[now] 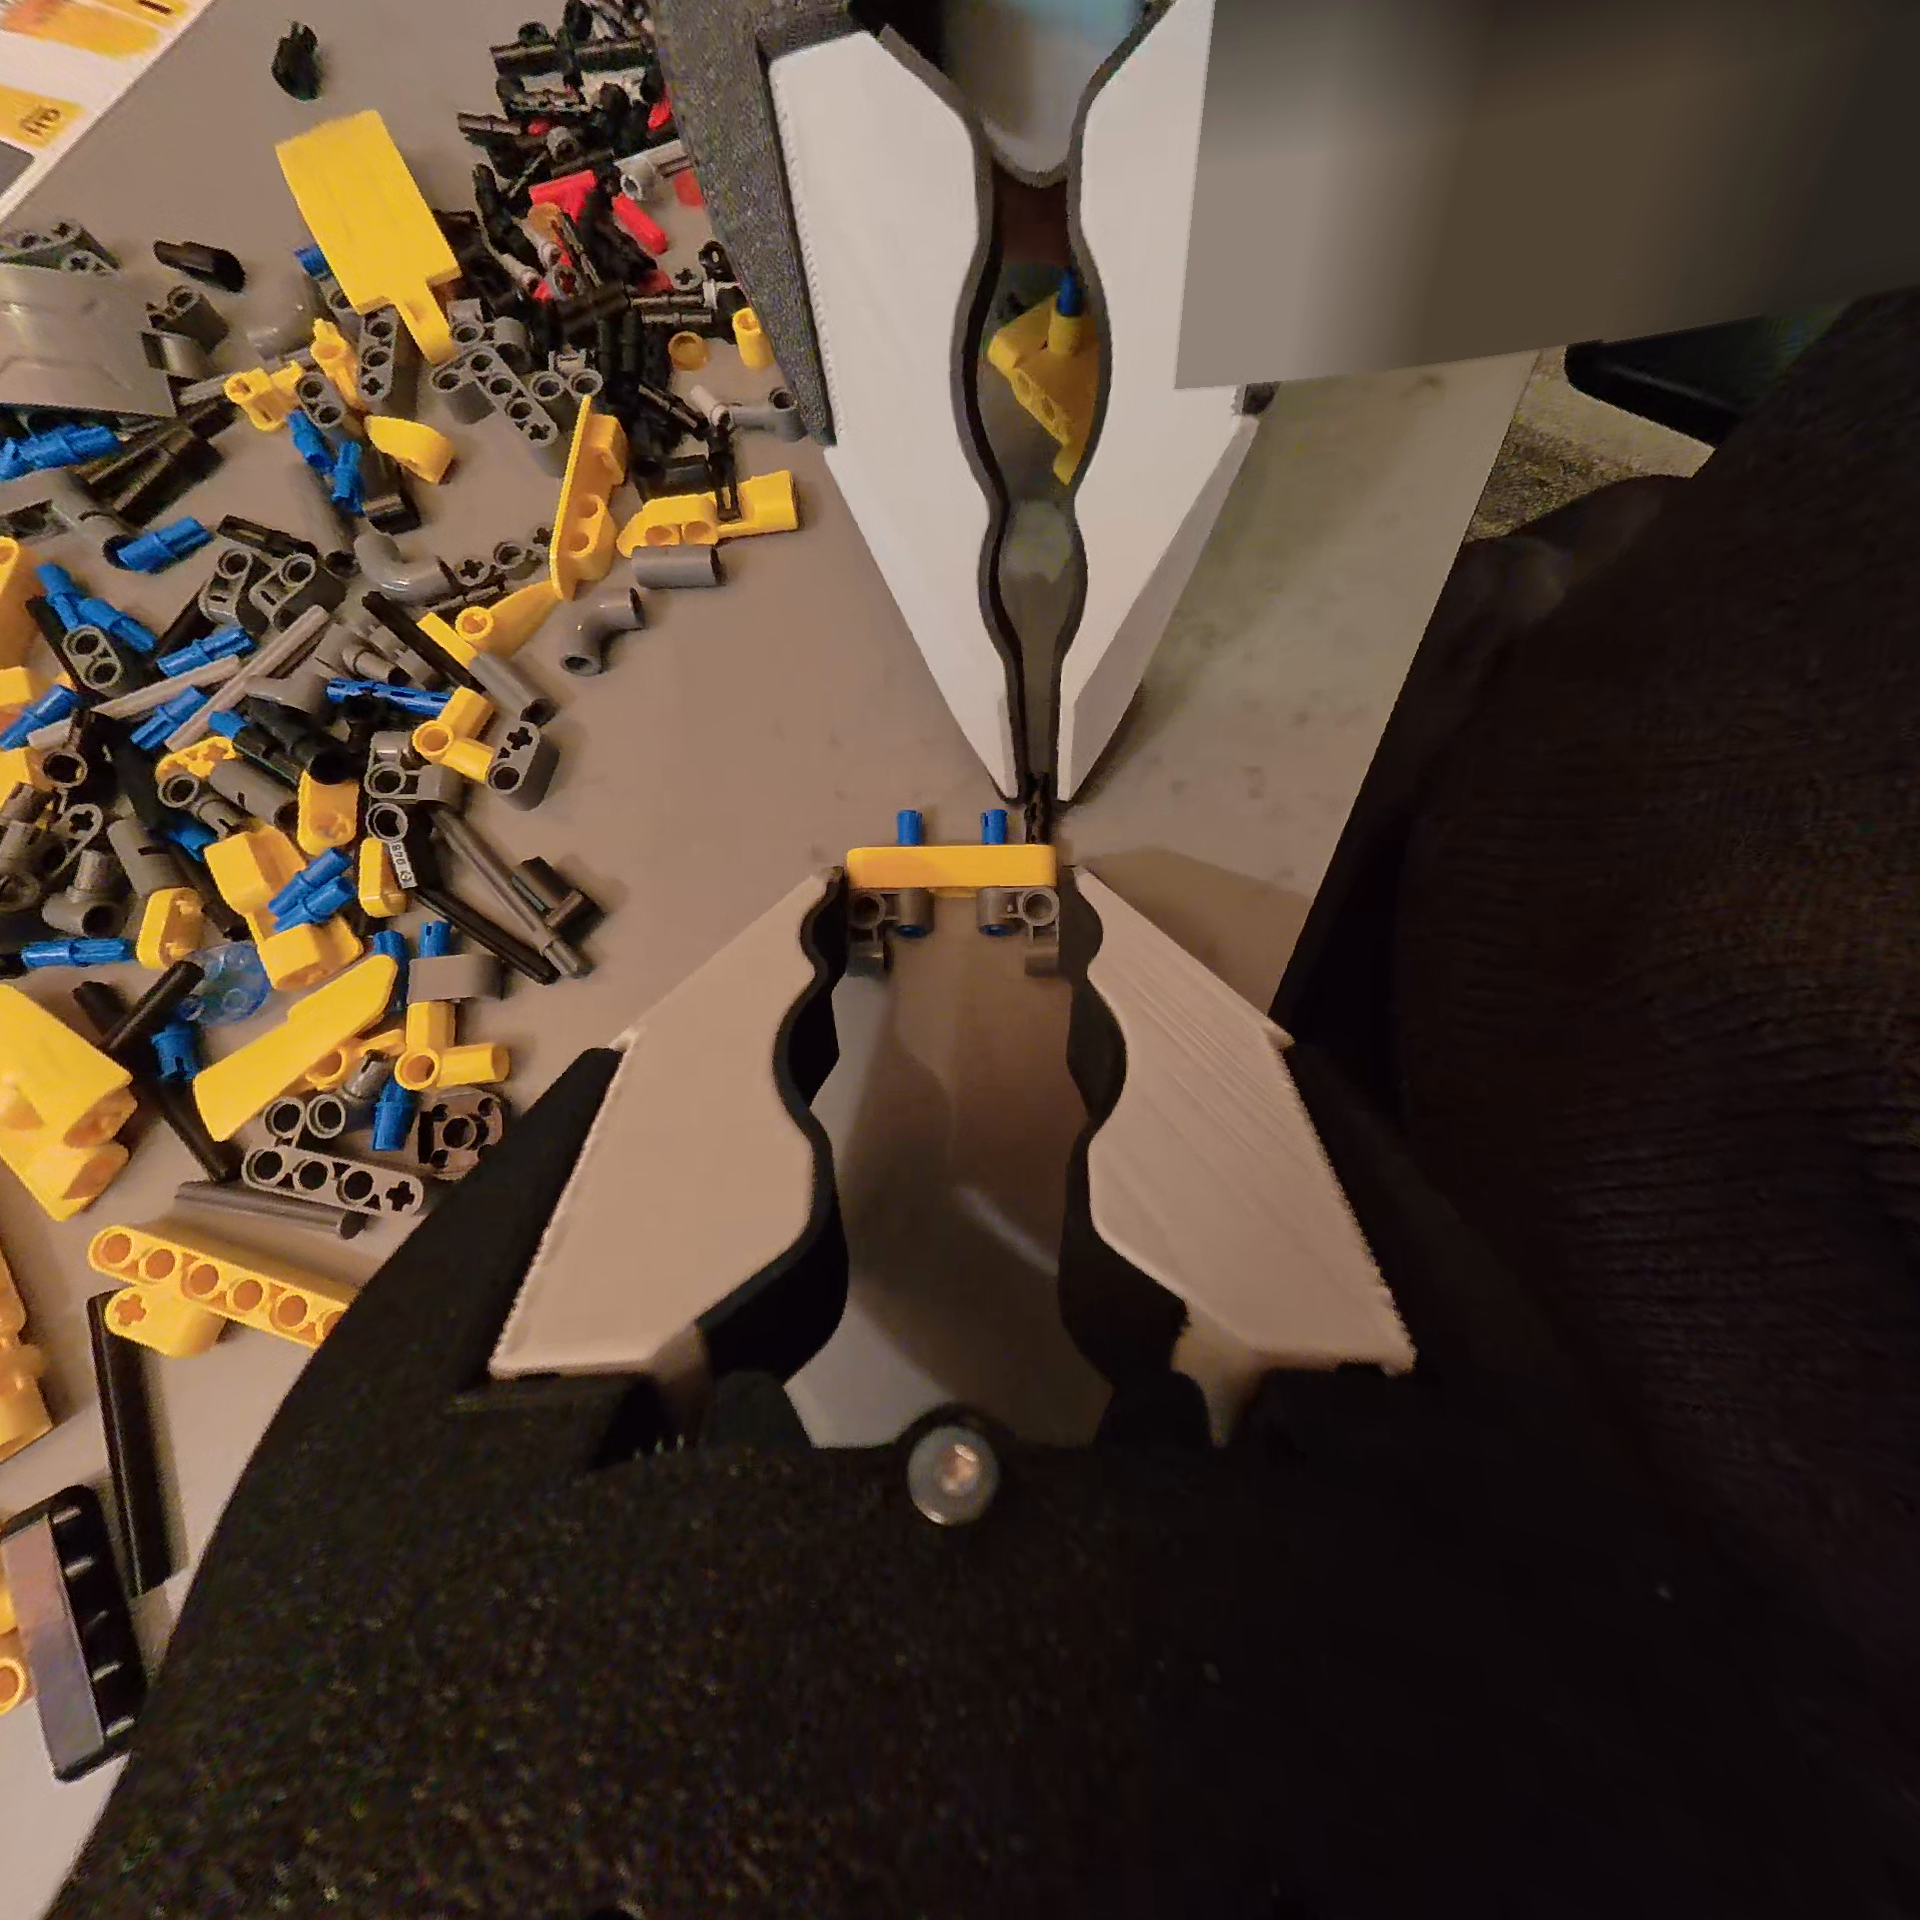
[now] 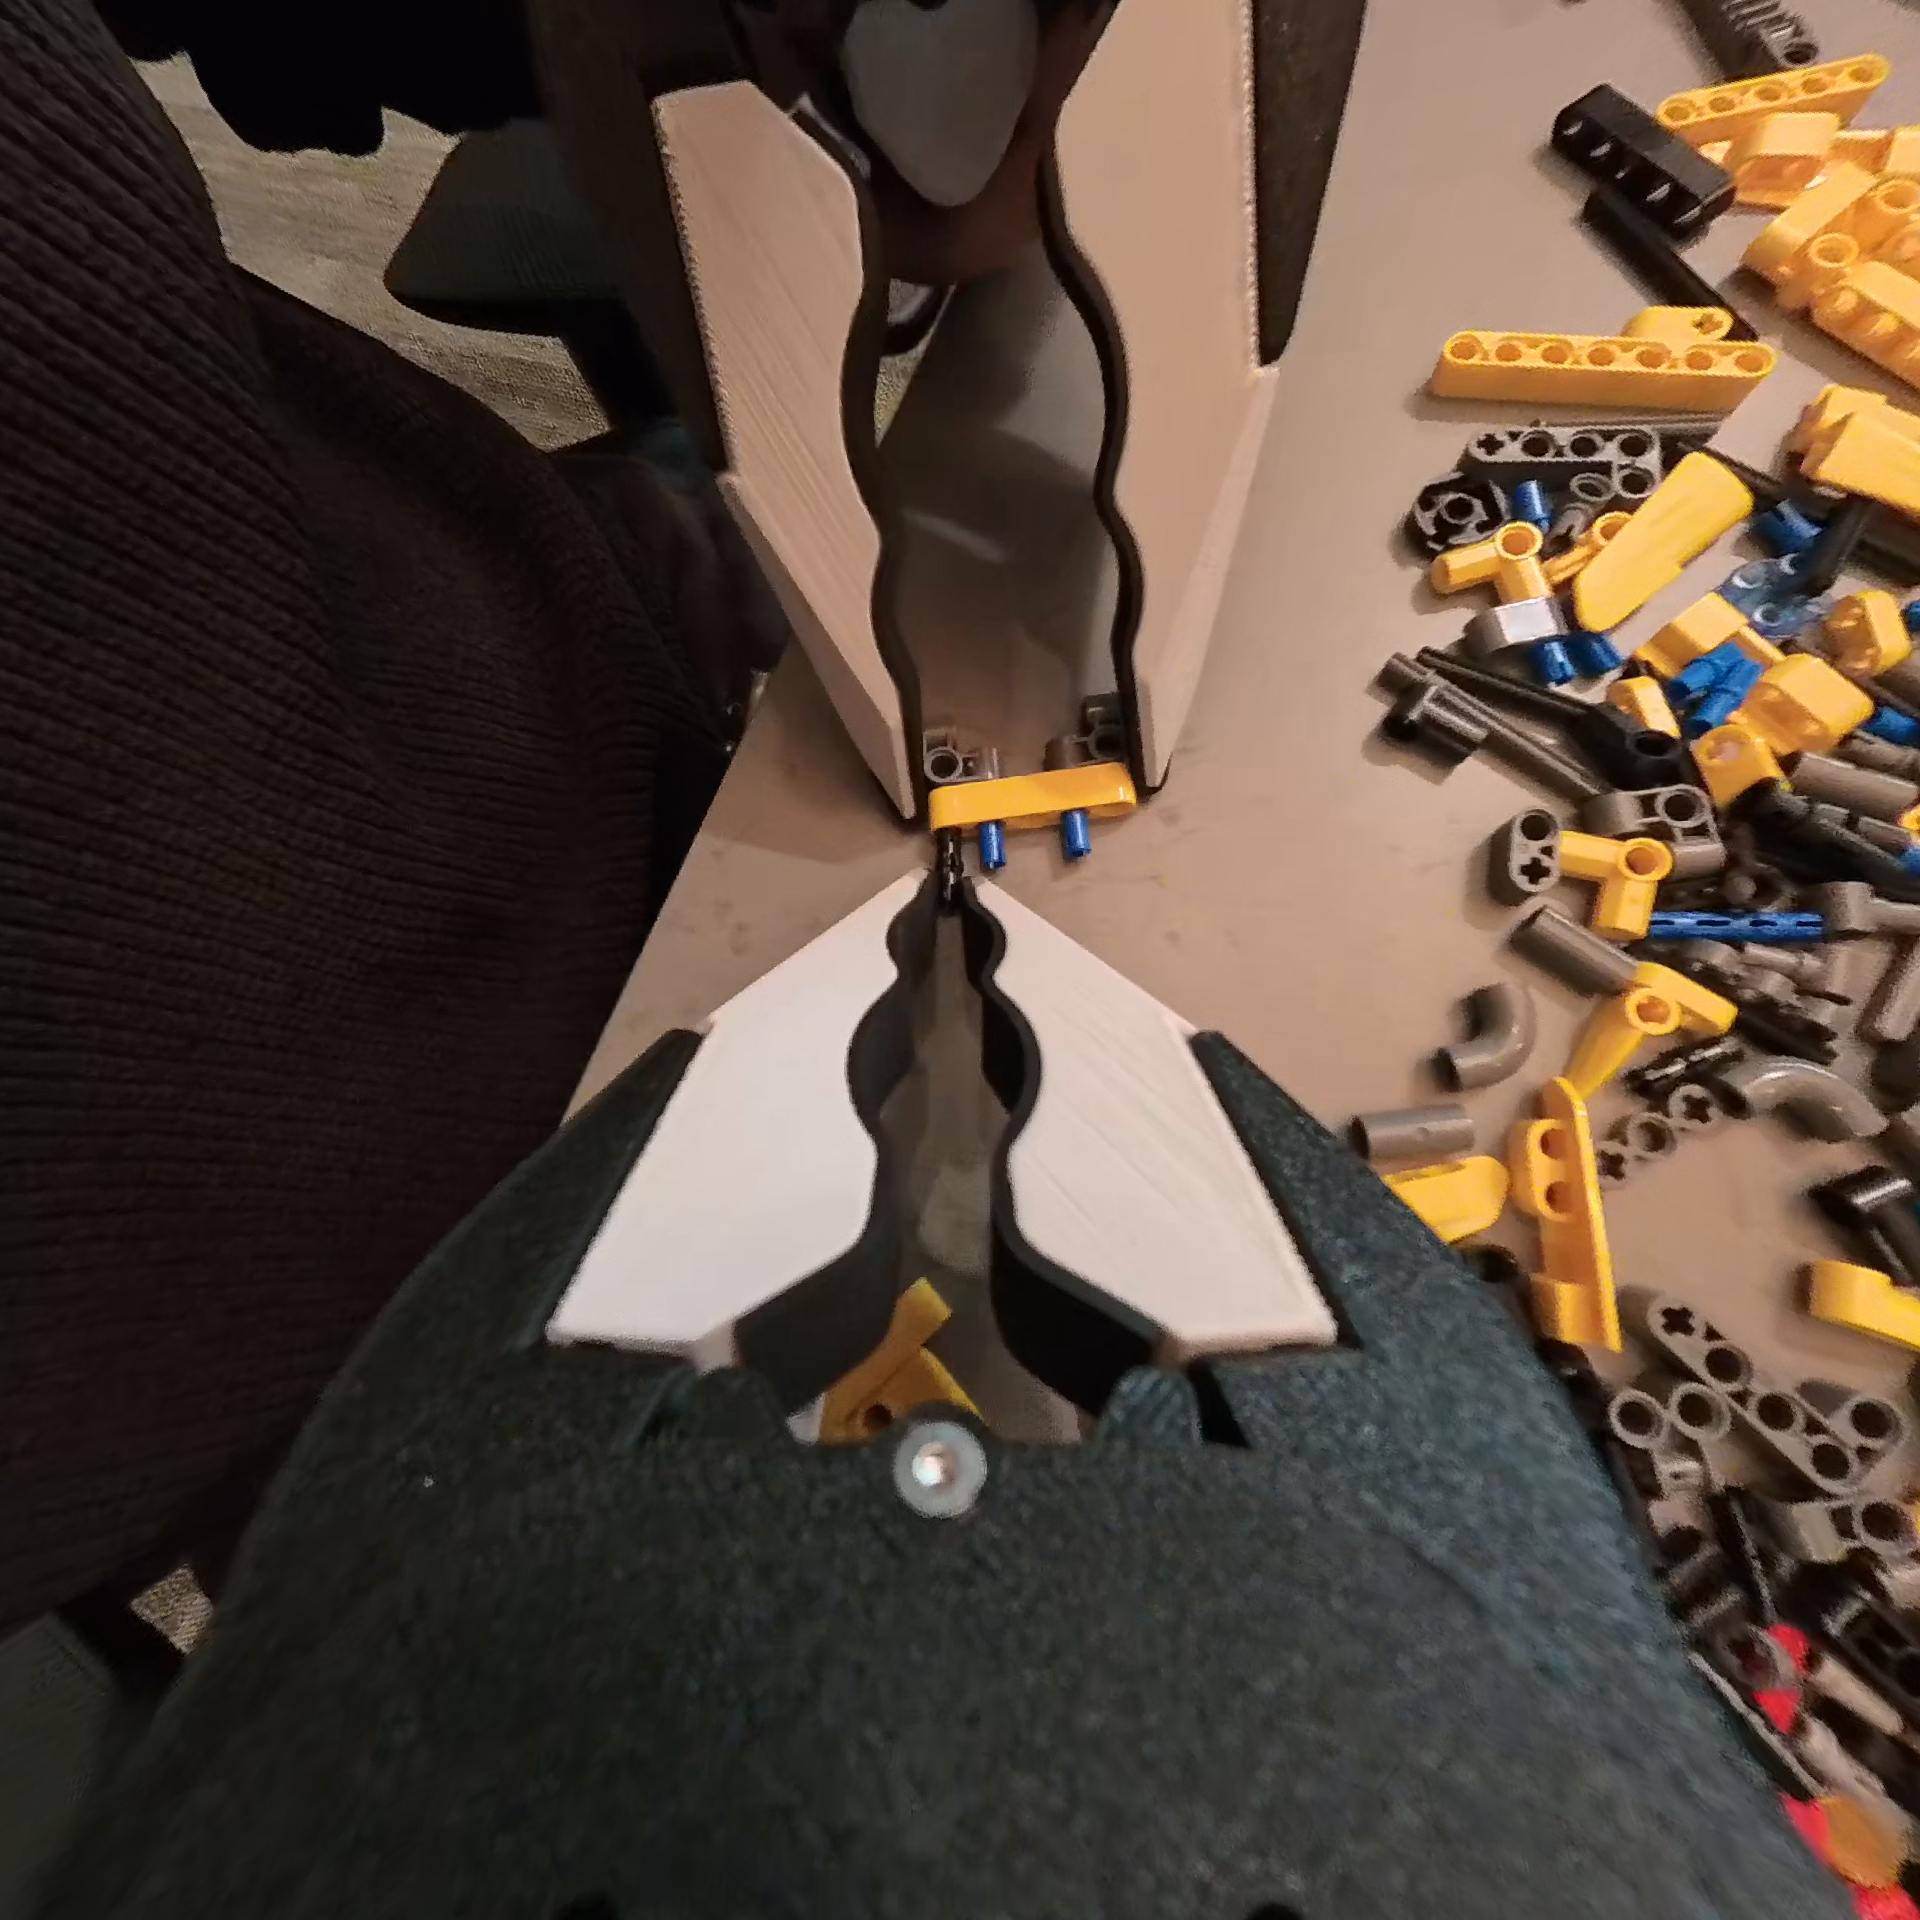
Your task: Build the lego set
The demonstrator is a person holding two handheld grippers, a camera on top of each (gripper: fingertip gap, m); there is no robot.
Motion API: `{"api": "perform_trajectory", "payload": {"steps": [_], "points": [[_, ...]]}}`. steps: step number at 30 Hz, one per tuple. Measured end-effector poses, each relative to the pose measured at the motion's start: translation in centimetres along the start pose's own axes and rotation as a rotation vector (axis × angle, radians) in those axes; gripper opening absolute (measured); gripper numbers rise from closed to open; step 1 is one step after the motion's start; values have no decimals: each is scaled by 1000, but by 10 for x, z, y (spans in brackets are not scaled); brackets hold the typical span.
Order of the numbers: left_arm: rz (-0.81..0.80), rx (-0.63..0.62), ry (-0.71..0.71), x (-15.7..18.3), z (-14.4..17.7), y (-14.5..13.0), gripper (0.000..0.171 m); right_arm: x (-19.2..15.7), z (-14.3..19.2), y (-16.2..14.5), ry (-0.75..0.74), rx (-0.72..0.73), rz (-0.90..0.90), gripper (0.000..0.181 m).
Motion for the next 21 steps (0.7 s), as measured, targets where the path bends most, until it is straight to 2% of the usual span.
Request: {"api": "perform_trajectory", "payload": {"steps": [13, 21], "points": [[32, 16, 30, 2, 0, -1, 40, 2, 0, 1, 16, -19, -72, 4], [67, 27, 34, 1, -1, 0, 39, -2, -2, 3, -49, -62, 116, 2]]}}
Point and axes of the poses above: each gripper's, where its closed fingertips meet, z back along the fingers, y out of its top, x = y × z across the jaws, the point moved 6 cm from there along z, back along the fingers, and after that the axes turned 3 degrees about z, right-handed, at the moved point
